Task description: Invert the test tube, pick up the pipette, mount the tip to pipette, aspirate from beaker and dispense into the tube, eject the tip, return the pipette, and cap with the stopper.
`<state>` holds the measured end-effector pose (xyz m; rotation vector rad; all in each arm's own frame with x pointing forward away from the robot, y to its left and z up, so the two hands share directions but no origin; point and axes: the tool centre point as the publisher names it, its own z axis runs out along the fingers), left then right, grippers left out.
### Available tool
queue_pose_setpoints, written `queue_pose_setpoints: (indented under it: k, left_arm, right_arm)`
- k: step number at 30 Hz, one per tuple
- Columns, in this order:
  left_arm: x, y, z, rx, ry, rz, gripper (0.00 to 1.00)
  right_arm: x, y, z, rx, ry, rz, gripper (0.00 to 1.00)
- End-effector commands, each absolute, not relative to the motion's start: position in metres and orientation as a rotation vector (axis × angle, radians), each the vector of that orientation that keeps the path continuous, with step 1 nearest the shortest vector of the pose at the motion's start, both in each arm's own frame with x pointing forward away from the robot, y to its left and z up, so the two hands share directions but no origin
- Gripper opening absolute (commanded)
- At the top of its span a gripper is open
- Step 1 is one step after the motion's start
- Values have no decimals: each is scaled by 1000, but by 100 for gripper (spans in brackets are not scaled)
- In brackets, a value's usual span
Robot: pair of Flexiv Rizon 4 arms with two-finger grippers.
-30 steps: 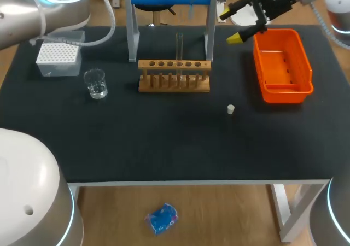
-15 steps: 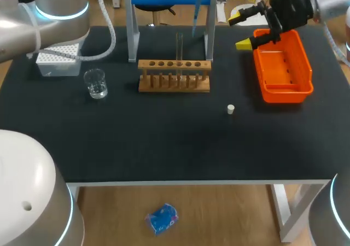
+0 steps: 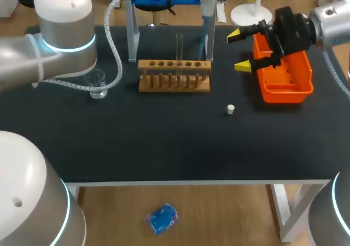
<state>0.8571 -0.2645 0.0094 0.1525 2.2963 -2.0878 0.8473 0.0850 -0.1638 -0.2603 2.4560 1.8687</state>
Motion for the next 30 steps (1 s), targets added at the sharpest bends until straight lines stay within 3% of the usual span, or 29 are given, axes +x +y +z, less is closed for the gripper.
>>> queue_pose_setpoints:
  k: [1, 15, 30]
  left_arm:
    - [851, -260, 12, 135, 2291, -2078, 0]
    - [851, -260, 12, 135, 2291, -2078, 0]
    - [847, -247, -49, 73, 2283, -2174, 0]
  right_arm:
    - [841, 84, -163, -205, 2421, 1846, 100]
    - [846, 87, -171, -153, 2412, 1956, 100]
    - [847, 94, -196, -18, 2352, 2230, 100]
